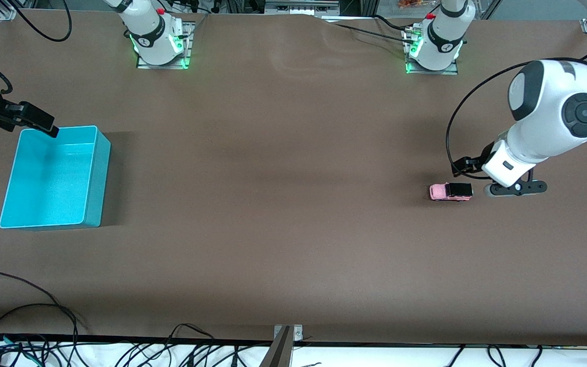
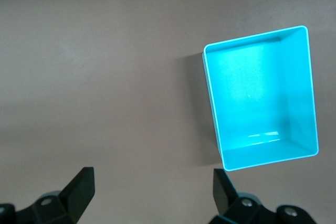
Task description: Wind and store pink jeep toy
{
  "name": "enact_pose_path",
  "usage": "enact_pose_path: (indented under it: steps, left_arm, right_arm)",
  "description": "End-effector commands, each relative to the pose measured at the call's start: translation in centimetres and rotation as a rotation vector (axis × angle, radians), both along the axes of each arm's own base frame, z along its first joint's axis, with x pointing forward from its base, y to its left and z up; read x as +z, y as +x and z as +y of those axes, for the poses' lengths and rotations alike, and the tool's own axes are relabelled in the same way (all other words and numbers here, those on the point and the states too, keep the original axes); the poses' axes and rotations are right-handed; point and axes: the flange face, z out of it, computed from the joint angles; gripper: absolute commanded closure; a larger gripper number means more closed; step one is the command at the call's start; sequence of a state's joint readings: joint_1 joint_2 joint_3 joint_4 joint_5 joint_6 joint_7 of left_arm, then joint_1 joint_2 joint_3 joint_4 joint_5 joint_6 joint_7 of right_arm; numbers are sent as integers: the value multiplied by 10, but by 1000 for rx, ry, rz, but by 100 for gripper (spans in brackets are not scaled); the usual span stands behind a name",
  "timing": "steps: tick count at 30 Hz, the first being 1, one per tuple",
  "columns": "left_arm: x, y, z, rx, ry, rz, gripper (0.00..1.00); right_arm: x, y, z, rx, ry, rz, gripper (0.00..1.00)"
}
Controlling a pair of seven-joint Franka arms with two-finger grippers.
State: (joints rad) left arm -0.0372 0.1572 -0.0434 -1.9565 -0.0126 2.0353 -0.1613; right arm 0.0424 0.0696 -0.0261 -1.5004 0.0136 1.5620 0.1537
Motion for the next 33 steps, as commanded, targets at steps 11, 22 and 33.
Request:
enact_pose_path:
  steps: [11,22,33]
  left_arm:
    - [-70,-15,8,-131,15,-13,0]
    - [-111,-8,38,-641,22,-23,0]
    - [-147,-21,43,-977,-8,-14,0]
  right_arm:
    - [3,-1,5,10,-7,-7,0]
    - [4,-1,2,6,-5,-8,0]
    - [5,0,4,-5,-7,-13,0]
